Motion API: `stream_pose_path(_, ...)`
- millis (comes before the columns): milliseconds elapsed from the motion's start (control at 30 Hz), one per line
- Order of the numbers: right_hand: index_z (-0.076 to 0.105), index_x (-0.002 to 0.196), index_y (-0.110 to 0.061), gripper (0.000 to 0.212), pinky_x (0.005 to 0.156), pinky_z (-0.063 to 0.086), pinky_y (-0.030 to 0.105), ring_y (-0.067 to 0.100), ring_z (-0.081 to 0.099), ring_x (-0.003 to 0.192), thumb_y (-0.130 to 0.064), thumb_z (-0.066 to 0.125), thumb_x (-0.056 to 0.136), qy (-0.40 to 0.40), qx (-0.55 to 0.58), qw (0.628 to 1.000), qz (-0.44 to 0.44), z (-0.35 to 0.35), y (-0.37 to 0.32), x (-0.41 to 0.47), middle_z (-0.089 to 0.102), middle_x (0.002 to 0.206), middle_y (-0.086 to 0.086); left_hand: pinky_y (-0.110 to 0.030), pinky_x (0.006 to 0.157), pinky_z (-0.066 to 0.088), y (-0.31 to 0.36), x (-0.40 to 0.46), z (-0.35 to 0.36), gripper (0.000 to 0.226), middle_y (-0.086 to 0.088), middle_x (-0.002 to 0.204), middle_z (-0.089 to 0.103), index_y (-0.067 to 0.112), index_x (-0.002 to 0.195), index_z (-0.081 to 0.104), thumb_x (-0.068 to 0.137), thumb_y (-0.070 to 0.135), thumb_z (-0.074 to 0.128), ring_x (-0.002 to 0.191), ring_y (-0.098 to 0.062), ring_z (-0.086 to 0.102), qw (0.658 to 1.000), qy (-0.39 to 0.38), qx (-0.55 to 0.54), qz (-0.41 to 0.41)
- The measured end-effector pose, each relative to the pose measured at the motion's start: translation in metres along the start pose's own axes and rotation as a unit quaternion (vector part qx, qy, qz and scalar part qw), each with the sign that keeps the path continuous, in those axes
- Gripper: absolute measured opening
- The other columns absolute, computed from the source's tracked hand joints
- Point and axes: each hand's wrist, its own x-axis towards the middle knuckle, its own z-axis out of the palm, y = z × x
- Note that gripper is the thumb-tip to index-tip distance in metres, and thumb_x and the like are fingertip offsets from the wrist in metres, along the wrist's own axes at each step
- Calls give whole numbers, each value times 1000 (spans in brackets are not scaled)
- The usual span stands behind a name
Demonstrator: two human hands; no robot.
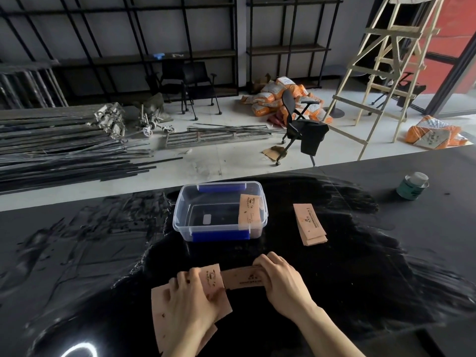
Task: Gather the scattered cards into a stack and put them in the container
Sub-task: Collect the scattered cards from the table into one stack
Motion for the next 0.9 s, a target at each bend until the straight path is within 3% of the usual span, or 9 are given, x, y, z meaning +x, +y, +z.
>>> stream_pose_path(133,53,113,-36,15,63,47,22,9,53,95,-28,58,101,-14,-2,1000,6,2,2,0,53,106,-12,-39,107,39,13,-4,7,95,10,133,55,39,140,37,60,81,67,126,-18,48,1000,-8,7,24)
stream_pose_path(233,51,111,-38,19,63,51,25,10,51,96,-25,60,100,-26,-6,1000,6,-1,5,0,49,105,-14,-37,106,37,11,5,12,95,18,125,64,42,146,34,66,58,82,123,-13,53,998,2,-51,46)
stream_pose_path(333,51,110,-40,20,63,50,23,10,50,96,-26,60,100,-33,-10,999,3,-4,7,0,48,105,-14,-37,108,40,7,18,12,105,14,129,62,38,154,27,69,41,89,122,-15,56,991,-10,-125,45)
stream_pose_path(433,51,111,-40,19,63,49,21,10,51,97,-27,60,100,-38,-8,999,2,-4,7,-1,48,106,-14,-39,110,38,4,24,4,117,4,142,53,37,157,23,62,56,89,130,-20,51,998,8,-30,51)
stream_pose_path(500,51,112,-40,20,64,47,19,10,51,98,-27,61,100,-39,-5,999,3,-4,6,0,47,107,-14,-40,108,36,2,28,0,108,9,140,57,37,153,34,61,66,83,132,-20,50,998,-6,29,52)
stream_pose_path(567,52,112,-38,19,65,50,23,12,51,99,-26,60,100,-38,-1,999,2,-4,4,1,47,106,-13,-40,105,38,2,31,-1,92,12,132,62,38,145,43,64,58,84,128,-18,53,998,-30,9,55)
stream_pose_path(667,53,112,-36,15,69,55,32,15,51,99,-27,57,101,-35,-5,999,-4,-5,0,0,50,106,-10,-37,103,45,6,34,-3,74,11,118,65,37,134,51,69,33,87,114,-15,60,995,-41,-79,54)
stream_pose_path(767,54,114,-34,14,68,54,32,16,51,100,-26,56,102,-35,-13,999,-8,-4,-3,-1,50,109,-9,-34,88,59,12,39,-7,48,15,102,65,35,115,62,80,9,83,96,-11,68,978,4,-199,55)
stream_pose_path(900,57,114,-28,15,65,51,27,17,52,103,-20,56,102,-24,-21,999,-7,-4,-5,-1,48,120,-7,-14,78,54,20,43,-14,42,13,94,73,40,94,66,90,-2,73,88,0,70,945,8,-306,111)
